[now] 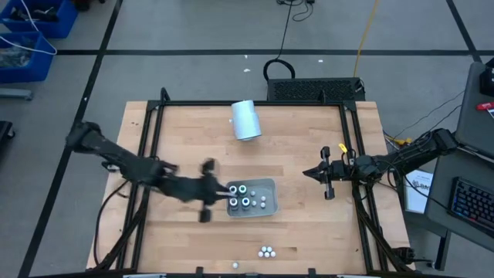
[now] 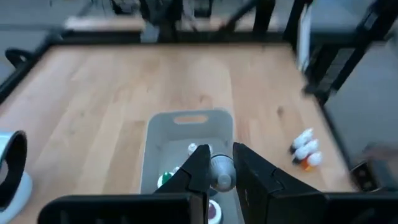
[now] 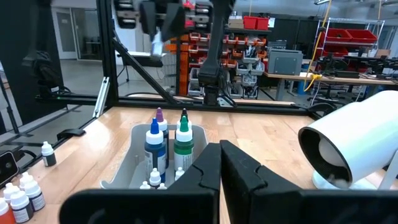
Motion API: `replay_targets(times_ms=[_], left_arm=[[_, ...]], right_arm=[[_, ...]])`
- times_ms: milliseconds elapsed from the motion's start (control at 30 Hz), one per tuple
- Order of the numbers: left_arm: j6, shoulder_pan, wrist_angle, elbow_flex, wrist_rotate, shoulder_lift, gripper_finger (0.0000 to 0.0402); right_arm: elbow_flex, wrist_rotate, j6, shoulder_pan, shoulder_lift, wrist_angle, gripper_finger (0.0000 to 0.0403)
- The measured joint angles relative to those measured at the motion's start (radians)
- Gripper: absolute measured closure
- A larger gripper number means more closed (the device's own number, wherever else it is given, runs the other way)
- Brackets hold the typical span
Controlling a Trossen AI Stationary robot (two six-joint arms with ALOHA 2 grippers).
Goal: Pick & Place food coloring
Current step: Put the small blue food coloring into the gray bin
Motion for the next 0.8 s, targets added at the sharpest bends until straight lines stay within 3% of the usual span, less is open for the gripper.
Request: replay_targets(times_ms=[267, 433, 567, 800], left_arm=[[0.045, 0.125, -0.292, 0.491, 0.173, 0.443, 0.0342], [0.106, 0.169, -0.425, 0.708, 0.239, 0.657, 0.0348], [0.113, 0.199, -0.524, 0.797, 0.234, 0.776, 0.0344], [0.088, 0.237, -0.507, 0.789, 0.225, 0.853, 0.0345]], right_arm=[[0.0, 0.0, 0.0, 0.0, 0.0, -0.001, 0.0403], [0.0, 0.0, -0.004, 0.0, 0.0, -0.007, 0.0403], [0.0, 0.0, -0.008, 0.0, 0.0, -0.009, 0.0403], [0.0, 0.0, -0.025, 0.0, 0.0, -0.008, 0.0403]])
